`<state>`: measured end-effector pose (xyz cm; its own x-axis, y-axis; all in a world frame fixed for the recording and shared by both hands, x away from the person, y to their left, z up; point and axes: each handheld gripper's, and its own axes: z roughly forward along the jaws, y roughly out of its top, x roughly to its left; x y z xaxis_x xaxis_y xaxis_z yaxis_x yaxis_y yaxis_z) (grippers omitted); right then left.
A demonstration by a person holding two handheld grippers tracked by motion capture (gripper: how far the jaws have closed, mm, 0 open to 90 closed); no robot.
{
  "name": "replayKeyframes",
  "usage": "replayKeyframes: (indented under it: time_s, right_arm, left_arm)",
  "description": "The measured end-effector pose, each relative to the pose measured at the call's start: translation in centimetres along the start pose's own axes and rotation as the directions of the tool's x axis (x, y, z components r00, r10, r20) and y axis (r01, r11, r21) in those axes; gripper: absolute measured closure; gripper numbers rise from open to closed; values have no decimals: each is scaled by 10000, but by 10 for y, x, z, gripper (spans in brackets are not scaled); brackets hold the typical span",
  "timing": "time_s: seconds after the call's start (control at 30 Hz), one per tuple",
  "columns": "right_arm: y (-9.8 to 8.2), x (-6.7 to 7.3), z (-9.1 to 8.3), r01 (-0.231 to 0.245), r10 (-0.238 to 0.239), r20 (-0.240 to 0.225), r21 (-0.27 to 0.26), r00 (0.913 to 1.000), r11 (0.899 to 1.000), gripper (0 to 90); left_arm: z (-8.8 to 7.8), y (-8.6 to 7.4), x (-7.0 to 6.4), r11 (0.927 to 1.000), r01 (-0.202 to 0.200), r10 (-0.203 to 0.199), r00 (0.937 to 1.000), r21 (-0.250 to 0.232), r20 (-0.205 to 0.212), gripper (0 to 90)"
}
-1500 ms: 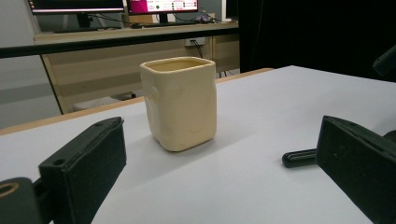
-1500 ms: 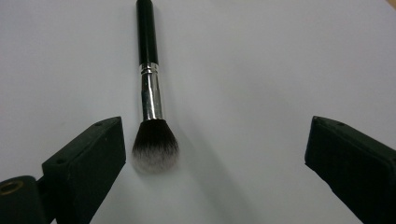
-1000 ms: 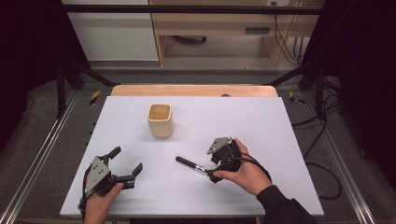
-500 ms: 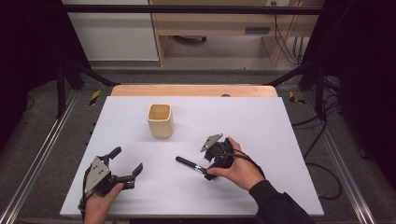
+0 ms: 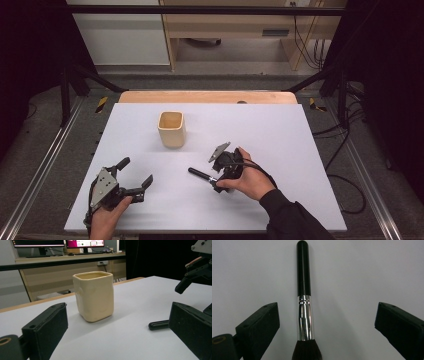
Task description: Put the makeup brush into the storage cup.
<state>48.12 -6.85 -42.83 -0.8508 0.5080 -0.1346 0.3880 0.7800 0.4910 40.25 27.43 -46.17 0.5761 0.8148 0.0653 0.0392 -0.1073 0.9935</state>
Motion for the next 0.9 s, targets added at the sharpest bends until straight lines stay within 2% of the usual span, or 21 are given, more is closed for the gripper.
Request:
replayKeyframes:
  time_s: [0.2, 0.37, 0.47, 0.67, 0.77, 0.8, 0.83, 0.87, 0.9]
  right_arm:
    - [2, 1, 5, 4, -3, -68, 140, 10000, 9999, 64]
    - [4, 0, 9, -23, 26, -132, 263, 9999, 9997, 101]
    - [5, 0, 11, 11, -2, -234, 346, 9997, 9994, 163]
    - [4, 5, 12, 151, -127, -511, 481, 9986, 9987, 363]
    - [3, 8, 13, 205, -163, -699, 596, 9974, 9980, 438]
    - [3, 8, 13, 205, -163, -699, 596, 9974, 9980, 438]
    - [1, 8, 14, 241, -187, -821, 652, 9964, 9976, 492]
    - [1, 8, 14, 241, -187, -821, 652, 9964, 9976, 492]
    - [0, 9, 15, 209, -142, -922, 728, 9956, 9971, 543]
  left_arm:
    - [0, 0, 0, 10000, 8, -8, 10000, 3, 5, 22]
    - [0, 0, 0, 10000, 8, -8, 10000, 1, 9, 24]
    - [0, 0, 0, 10000, 6, -6, 10000, -6, 19, 24]
    - [0, 0, 0, 10000, 4, -4, 10000, -6, 36, 25]
    - [0, 0, 0, 10000, 1, -1, 10000, -11, 50, 26]
    - [0, 0, 0, 10000, -5, 5, 10000, -11, 62, 26]
    - [0, 0, 0, 10000, -6, 6, 10000, -6, 77, 26]
    - [0, 0, 0, 10000, -6, 6, 10000, -6, 77, 26]
    - [0, 0, -1, 10000, -20, 19, 9999, 8, 99, 26]
